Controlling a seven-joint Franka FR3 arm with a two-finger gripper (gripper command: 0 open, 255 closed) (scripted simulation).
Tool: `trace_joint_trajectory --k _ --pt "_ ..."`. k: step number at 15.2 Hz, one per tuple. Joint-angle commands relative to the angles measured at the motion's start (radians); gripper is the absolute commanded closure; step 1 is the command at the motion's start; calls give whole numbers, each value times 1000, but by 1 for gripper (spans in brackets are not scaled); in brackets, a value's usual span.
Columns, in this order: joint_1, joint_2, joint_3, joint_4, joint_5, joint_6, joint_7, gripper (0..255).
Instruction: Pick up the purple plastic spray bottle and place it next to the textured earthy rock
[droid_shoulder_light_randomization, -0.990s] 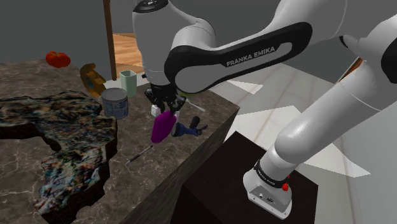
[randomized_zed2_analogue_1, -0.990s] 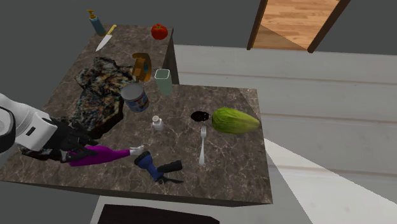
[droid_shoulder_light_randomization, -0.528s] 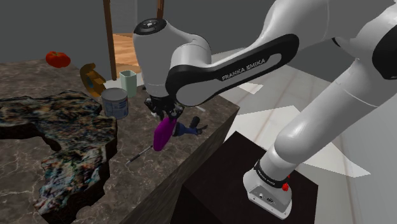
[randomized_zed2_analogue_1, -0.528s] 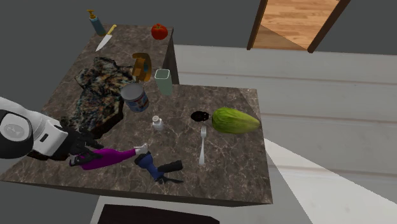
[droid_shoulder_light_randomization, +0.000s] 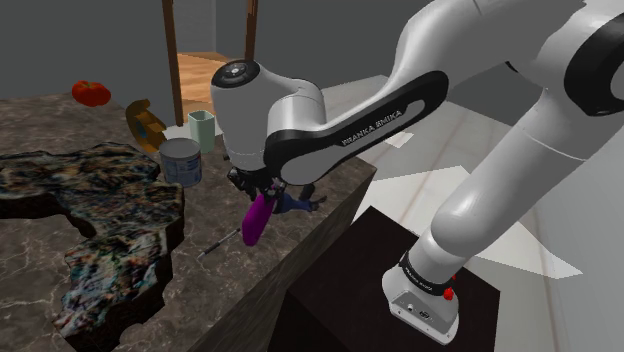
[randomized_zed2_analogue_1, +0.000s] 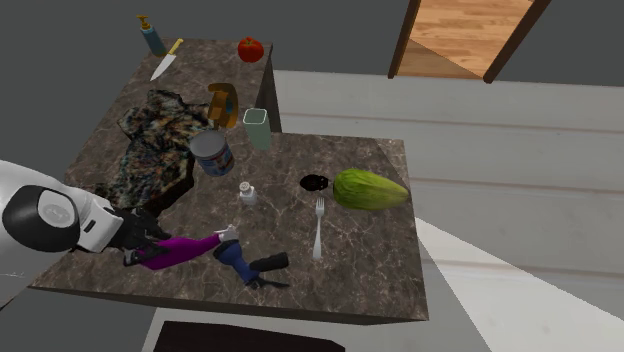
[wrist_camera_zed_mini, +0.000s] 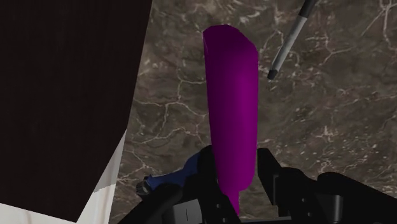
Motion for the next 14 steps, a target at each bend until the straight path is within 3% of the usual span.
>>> trace_joint_trajectory --k 1,5,13,14 --pt "-2 28 3 -9 -28 23 27 255" --pt "-4 91 4 -26 -95 69 88 255" --pt "-3 91 3 -26 -95 69 88 255" --pt "-4 90 2 -27 -94 70 86 0"
